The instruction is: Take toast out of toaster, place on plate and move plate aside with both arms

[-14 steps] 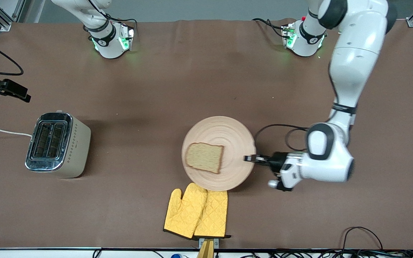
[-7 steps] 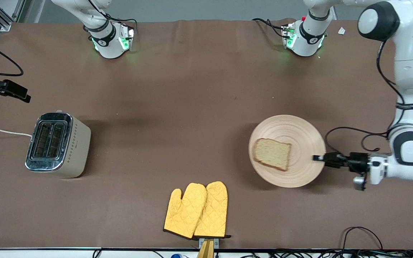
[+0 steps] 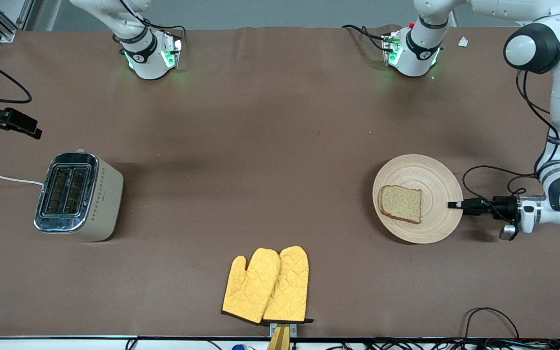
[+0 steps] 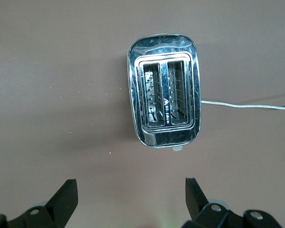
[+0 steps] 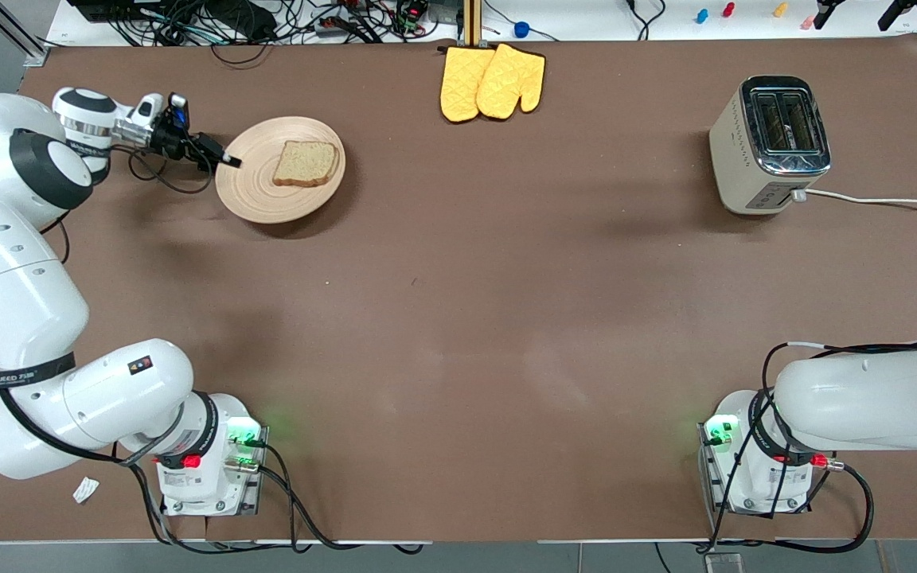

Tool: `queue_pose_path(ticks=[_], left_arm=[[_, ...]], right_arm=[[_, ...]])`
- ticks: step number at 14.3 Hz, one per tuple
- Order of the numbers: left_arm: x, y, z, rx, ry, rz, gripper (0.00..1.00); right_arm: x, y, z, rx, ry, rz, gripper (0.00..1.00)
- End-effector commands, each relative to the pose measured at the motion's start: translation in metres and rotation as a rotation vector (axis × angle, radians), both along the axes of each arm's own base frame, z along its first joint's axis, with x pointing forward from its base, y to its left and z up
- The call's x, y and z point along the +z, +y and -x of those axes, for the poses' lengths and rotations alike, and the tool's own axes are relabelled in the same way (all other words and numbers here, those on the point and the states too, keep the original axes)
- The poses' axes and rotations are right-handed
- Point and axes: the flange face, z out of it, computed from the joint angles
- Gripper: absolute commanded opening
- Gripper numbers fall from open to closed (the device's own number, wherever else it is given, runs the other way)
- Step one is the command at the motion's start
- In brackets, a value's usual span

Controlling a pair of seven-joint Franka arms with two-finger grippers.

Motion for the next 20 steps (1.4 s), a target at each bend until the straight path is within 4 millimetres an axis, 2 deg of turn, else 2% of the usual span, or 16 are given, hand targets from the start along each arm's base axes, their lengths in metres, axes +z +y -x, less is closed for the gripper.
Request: queue_pose_path(ticks=[1, 2, 3, 5, 6, 7, 9, 11, 12, 14, 15, 16, 17, 19, 20], left_arm=[[-0.003, -0.003, -0.002, -0.004, 0.005, 0.019, 0.06], [0.003, -0.002, -0.004, -0.004, -0.002, 0.013, 0.33], [0.006, -0.002, -0.005, -0.004, -0.001, 0.011, 0.99], [0.021, 0.009, -0.014, -0.011, -0.029, -0.029, 1.00], [0.045, 0.008, -0.025, -0.071, -0.063, -0.106, 1.00], [0.069, -0.007, -0.038, -0.141, -0.095, -0.175, 1.00], [0.146, -0.040, -0.065, -0.248, -0.192, -0.350, 1.00], [0.233, -0.091, -0.085, -0.346, -0.319, -0.576, 1.00], [0.277, -0.125, -0.088, -0.383, -0.368, -0.670, 1.00], [0.354, -0.170, -0.079, -0.336, -0.371, -0.811, 1.00], [0.389, -0.206, -0.068, -0.342, -0.373, -0.898, 1.00], [0.423, -0.229, -0.051, -0.267, -0.301, -0.967, 1.00], [0.447, -0.238, -0.039, -0.176, -0.237, -0.994, 1.00], [0.512, -0.265, -0.008, -0.010, -0.226, -1.051, 1.00], [0.535, -0.272, 0.008, 0.067, -0.208, -1.062, 1.00]], right_arm=[[0.003, 0.001, 0.000, -0.013, 0.004, 0.010, 1.00], [0.003, 0.001, 0.000, -0.013, 0.004, 0.009, 1.00], [0.003, 0.001, 0.000, -0.013, 0.004, 0.009, 1.00], [0.003, 0.001, 0.000, -0.013, 0.003, 0.007, 1.00], [0.003, 0.000, 0.000, -0.014, 0.003, 0.007, 1.00], [0.003, 0.001, 0.000, -0.013, 0.003, 0.007, 1.00], [0.003, 0.001, 0.000, -0.013, 0.003, 0.007, 1.00], [0.003, 0.001, 0.000, -0.013, 0.003, 0.007, 1.00], [0.003, 0.000, 0.000, -0.014, 0.003, 0.007, 1.00], [0.003, 0.000, 0.000, -0.014, 0.003, 0.007, 1.00], [0.003, 0.000, 0.000, -0.013, 0.004, 0.007, 1.00], [0.002, -0.001, 0.000, -0.013, 0.005, 0.007, 1.00], [0.002, -0.001, 0.000, -0.011, 0.005, 0.007, 1.00], [0.002, -0.001, 0.000, -0.010, 0.005, 0.005, 1.00], [0.002, -0.001, 0.000, -0.010, 0.005, 0.005, 1.00]])
